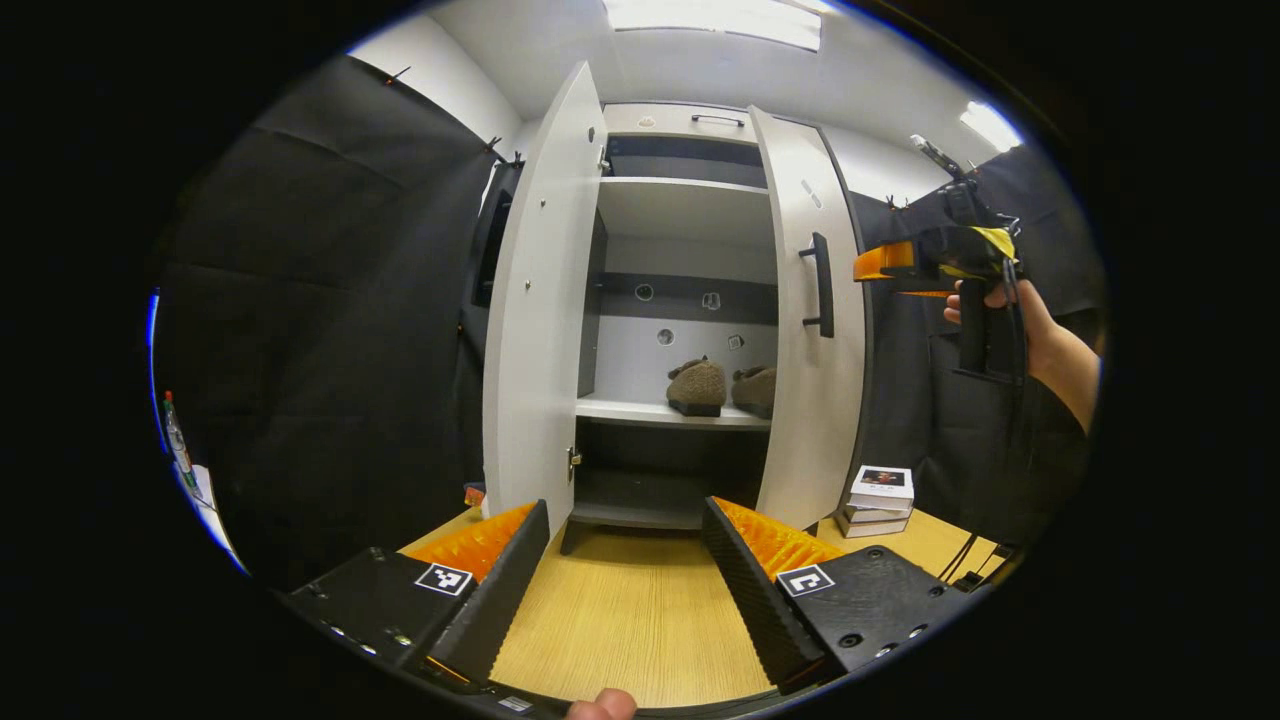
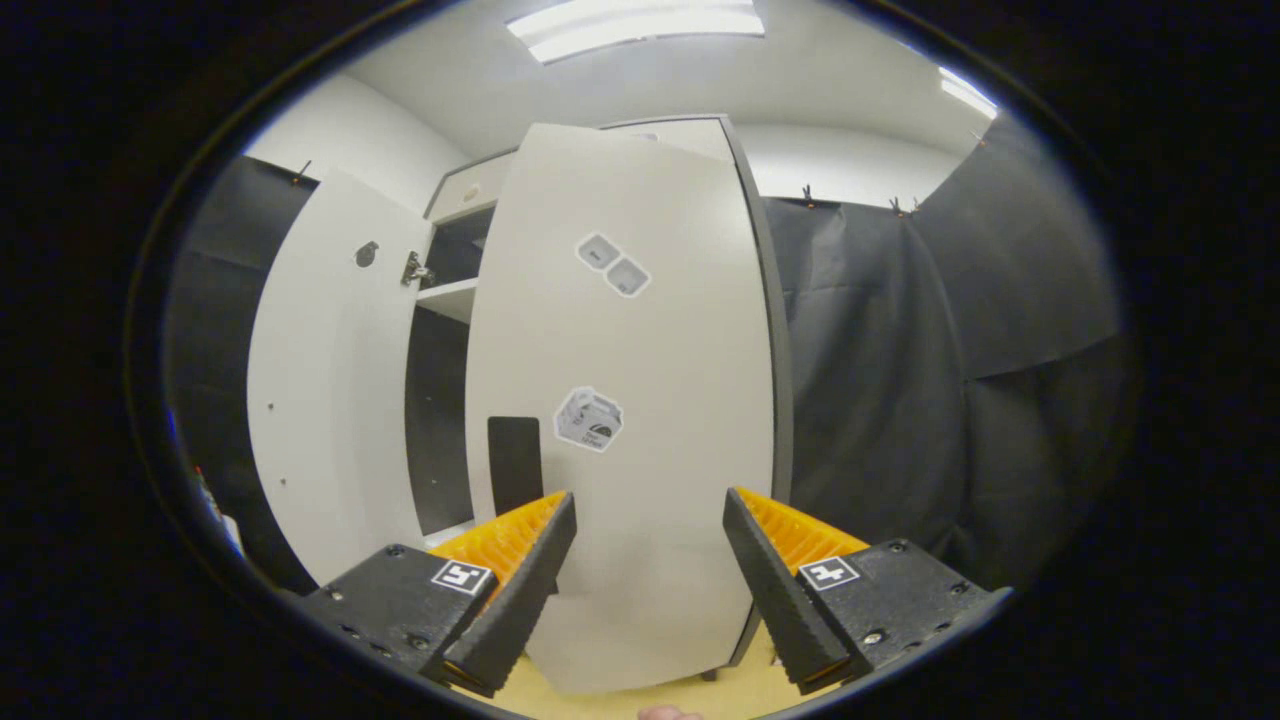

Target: Grab one shoe with the right hand and put it into the shoe cabinet, grab the other shoe with the left hand and put it into the shoe cabinet; then close the right door with the right hand and the left door with the left hand.

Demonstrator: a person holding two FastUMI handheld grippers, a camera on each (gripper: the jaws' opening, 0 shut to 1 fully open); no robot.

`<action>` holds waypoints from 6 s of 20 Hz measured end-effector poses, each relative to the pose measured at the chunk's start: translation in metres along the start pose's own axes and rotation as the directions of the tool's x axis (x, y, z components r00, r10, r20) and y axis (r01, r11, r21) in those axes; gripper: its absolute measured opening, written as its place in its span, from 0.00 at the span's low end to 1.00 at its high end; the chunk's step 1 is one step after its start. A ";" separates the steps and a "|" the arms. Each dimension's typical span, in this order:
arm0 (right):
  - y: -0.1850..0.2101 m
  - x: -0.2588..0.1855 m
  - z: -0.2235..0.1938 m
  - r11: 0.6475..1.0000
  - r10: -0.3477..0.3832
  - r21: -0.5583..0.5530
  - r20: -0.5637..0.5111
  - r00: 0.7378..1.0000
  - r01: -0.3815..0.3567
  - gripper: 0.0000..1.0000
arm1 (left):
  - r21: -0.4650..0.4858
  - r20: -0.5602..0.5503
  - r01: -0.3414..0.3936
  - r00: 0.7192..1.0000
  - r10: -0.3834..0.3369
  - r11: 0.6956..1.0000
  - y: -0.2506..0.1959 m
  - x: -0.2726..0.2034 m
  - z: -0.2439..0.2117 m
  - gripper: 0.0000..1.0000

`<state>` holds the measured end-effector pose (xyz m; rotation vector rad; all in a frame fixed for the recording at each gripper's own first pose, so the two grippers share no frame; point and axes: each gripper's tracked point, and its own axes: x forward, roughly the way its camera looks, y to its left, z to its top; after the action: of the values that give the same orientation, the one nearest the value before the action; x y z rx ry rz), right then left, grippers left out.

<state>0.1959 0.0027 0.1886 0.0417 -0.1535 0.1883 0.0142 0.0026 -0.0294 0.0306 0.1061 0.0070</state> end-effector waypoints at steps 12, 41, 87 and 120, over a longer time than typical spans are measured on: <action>0.036 -0.137 -0.108 0.992 -0.117 -0.048 -0.048 0.992 0.114 0.97 | -0.013 0.027 0.078 0.997 -0.078 0.997 -0.024 0.003 0.019 0.95; 0.012 -0.185 -0.214 0.981 -0.190 0.010 -0.136 0.972 0.193 0.97 | -0.069 0.152 -0.002 0.988 0.012 0.998 0.014 0.004 0.122 0.94; -0.019 -0.169 -0.189 0.962 -0.275 -0.044 -0.120 0.954 0.271 0.97 | -0.197 0.172 0.131 0.980 -0.098 0.972 0.023 0.191 0.178 0.93; 0.023 -0.192 -0.192 0.990 -0.138 0.016 -0.148 0.979 0.141 0.95 | -0.089 0.086 0.179 0.982 -0.171 0.980 -0.088 -0.008 0.055 0.94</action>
<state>0.0339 0.0007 -0.0305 0.0643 -0.0011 0.0529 0.0124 -0.0873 0.0239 -0.0752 0.0299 -0.1648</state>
